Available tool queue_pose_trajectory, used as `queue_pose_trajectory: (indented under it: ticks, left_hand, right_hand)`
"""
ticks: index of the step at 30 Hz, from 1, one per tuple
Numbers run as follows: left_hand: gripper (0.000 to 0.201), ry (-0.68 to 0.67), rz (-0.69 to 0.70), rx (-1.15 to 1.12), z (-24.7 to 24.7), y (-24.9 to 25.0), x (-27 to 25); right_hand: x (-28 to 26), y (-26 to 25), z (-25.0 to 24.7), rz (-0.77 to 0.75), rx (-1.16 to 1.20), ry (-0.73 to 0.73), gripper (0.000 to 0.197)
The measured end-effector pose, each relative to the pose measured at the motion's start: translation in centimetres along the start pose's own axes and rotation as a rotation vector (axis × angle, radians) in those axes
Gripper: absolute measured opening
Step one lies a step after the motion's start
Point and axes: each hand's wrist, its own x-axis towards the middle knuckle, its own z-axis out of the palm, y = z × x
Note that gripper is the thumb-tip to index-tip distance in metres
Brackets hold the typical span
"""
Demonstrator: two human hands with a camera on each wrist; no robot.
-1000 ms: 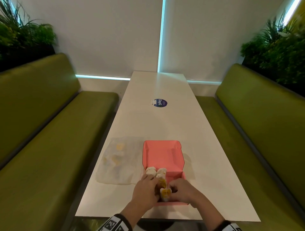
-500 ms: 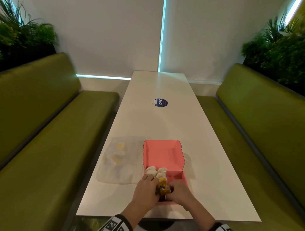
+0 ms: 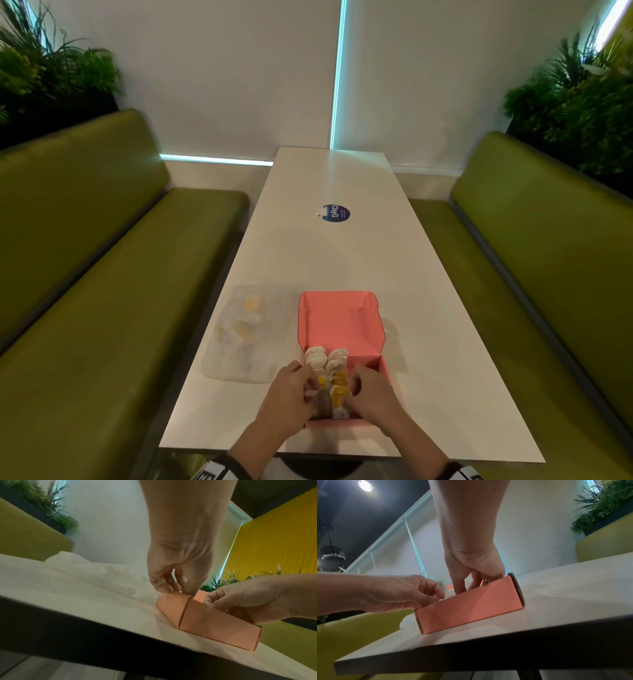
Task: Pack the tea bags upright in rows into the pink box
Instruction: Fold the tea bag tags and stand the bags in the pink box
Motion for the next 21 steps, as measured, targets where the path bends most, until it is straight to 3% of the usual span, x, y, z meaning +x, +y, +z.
queue_pose_trajectory:
  ticks: [4, 7, 9, 12, 15, 21]
  left_hand:
    - [0.016, 0.005, -0.015, -0.024, 0.2, -0.1, 0.1]
    - [0.015, 0.010, -0.028, -0.038, -0.1, 0.0, 0.2]
    - [0.018, 0.048, -0.029, -0.076, -0.7, -0.2, 0.5]
    - [0.025, 0.195, -0.067, -0.113, -1.6, -1.2, 1.2]
    - [0.026, 0.378, -0.143, -0.061, -2.0, -3.1, 1.6]
    - [0.046, 0.268, -0.189, 0.114, -1.2, -3.9, 2.4]
  right_hand:
    - [0.0, 0.0, 0.5, -0.084, -0.051, 0.049, 0.026]
    - [0.2, 0.4, 0.0, -0.167, -0.071, 0.092, 0.008]
    - [0.4, 0.9, -0.4, -0.212, -0.098, 0.099, 0.016]
    - [0.4, 1.8, -0.3, -0.244, -0.098, 0.019, 0.021]
    - [0.5, 2.9, 0.1, -0.199, -0.104, 0.055, 0.018]
    - [1.3, 4.4, -0.4, -0.128, -0.120, 0.188, 0.023]
